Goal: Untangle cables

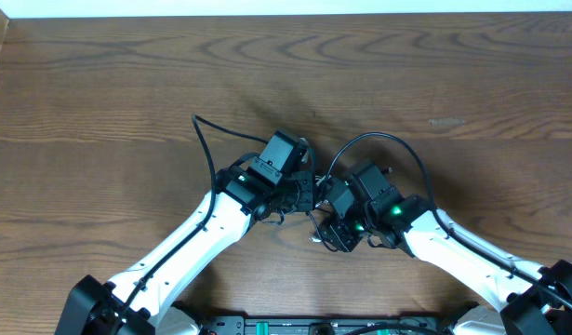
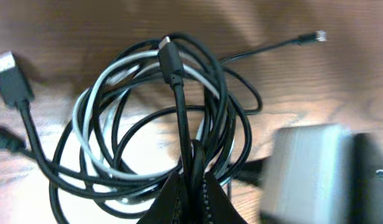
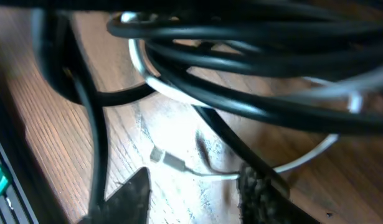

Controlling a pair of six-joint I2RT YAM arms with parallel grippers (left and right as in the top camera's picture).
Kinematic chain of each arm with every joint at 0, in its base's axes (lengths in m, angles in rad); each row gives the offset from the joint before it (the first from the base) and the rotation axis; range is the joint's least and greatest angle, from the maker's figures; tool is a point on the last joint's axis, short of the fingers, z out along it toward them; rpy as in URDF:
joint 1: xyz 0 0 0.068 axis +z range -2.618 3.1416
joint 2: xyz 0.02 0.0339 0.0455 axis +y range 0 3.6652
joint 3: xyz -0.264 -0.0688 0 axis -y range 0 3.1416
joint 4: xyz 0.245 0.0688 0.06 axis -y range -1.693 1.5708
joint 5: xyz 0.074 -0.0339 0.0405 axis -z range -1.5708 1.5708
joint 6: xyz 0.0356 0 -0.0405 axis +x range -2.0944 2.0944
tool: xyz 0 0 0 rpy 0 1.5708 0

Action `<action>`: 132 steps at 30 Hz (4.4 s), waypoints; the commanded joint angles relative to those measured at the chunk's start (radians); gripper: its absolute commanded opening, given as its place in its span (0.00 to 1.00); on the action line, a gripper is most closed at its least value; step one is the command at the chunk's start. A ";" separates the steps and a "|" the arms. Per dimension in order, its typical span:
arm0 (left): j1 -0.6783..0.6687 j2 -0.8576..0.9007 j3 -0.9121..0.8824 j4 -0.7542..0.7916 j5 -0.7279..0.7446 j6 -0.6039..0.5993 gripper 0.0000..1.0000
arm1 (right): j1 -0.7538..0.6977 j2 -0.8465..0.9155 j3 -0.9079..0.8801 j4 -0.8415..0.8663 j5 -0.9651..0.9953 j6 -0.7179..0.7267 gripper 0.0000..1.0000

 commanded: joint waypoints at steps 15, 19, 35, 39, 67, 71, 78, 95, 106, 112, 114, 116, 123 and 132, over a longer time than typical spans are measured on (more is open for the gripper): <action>0.090 0.092 0.023 -0.044 0.201 -0.145 0.07 | -0.089 -0.086 0.011 -0.059 -0.208 -0.151 0.46; 0.129 0.092 0.023 -0.044 0.277 -0.154 0.07 | -0.074 -0.083 0.002 -0.063 -0.208 -0.155 0.45; 0.145 0.092 0.023 -0.046 0.437 -0.203 0.08 | -0.056 -0.083 -0.007 -0.048 -0.100 -0.101 0.01; 0.145 0.092 0.021 -0.045 0.436 -0.159 0.24 | -0.056 -0.083 -0.007 -0.015 -0.176 -0.102 0.01; 0.219 0.075 0.154 -0.244 0.192 0.139 0.71 | -0.087 -0.067 -0.010 0.072 -0.451 -0.138 0.01; 0.224 0.089 0.157 -0.235 0.201 0.129 0.70 | -0.113 -0.067 -0.010 0.069 -0.570 -0.211 0.01; 0.222 0.200 0.150 -0.237 0.364 0.129 0.70 | -0.116 -0.067 -0.011 0.050 -0.572 -0.245 0.01; 0.338 0.369 0.158 -0.295 0.617 0.224 0.72 | -0.200 -0.066 -0.027 0.053 -0.327 -0.200 0.01; 0.465 0.282 0.158 -0.249 0.639 0.106 0.61 | -0.200 -0.066 -0.027 0.203 -0.275 -0.192 0.01; 0.442 0.282 0.158 -0.242 0.643 0.029 0.56 | -0.198 -0.066 -0.039 0.200 -0.224 -0.200 0.01; 0.433 0.282 0.158 -0.230 0.678 -0.052 0.54 | -0.198 -0.066 -0.042 0.186 -0.183 -0.211 0.01; 0.422 0.282 0.158 -0.195 0.734 -0.069 0.54 | -0.198 -0.066 -0.042 0.185 -0.192 -0.216 0.01; 0.379 0.292 0.158 -0.126 0.725 -0.070 0.54 | -0.198 -0.066 -0.042 0.181 -0.257 -0.260 0.01; 0.372 0.338 0.157 -0.124 0.668 -0.100 0.51 | -0.198 -0.066 -0.042 0.177 -0.257 -0.268 0.01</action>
